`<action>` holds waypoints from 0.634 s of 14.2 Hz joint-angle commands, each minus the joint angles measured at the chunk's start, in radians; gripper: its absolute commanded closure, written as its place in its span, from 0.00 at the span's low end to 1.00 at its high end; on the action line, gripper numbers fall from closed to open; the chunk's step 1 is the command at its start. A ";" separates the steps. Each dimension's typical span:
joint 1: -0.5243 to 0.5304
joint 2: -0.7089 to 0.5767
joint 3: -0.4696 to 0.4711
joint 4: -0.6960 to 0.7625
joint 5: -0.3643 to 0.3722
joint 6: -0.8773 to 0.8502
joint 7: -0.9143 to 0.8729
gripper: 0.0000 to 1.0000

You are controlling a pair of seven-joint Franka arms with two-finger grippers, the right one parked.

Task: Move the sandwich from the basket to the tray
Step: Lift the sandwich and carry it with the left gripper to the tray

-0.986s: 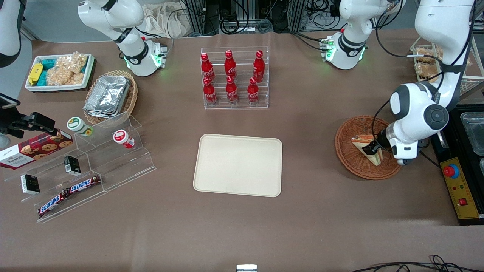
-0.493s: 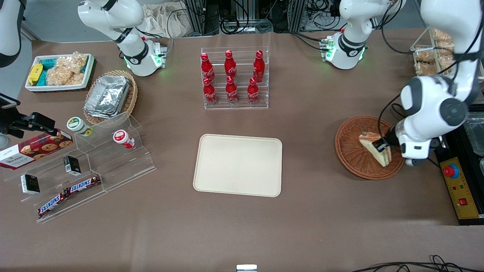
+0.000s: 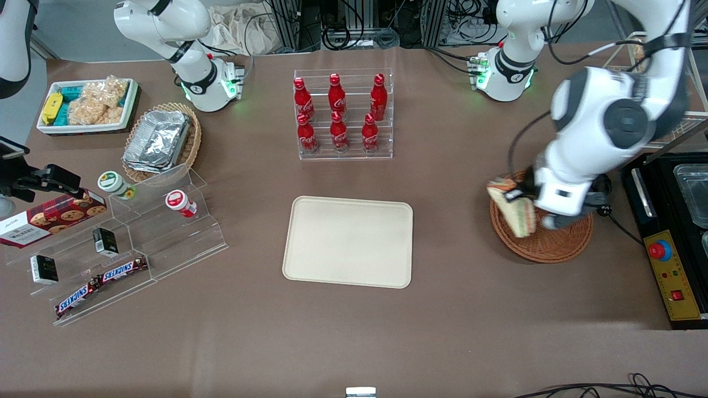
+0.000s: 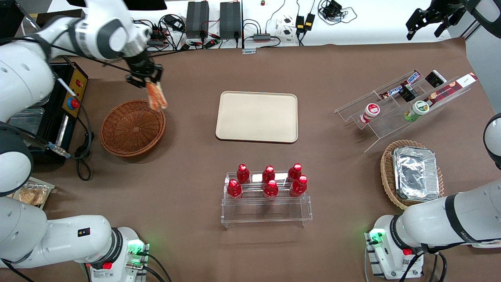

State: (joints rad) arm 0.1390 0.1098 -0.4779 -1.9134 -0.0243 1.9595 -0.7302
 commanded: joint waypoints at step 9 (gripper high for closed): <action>-0.228 0.390 -0.110 0.074 0.257 0.410 0.051 1.00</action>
State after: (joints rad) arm -0.0638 0.4256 -0.5930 -1.9015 0.1836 2.3507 -0.6981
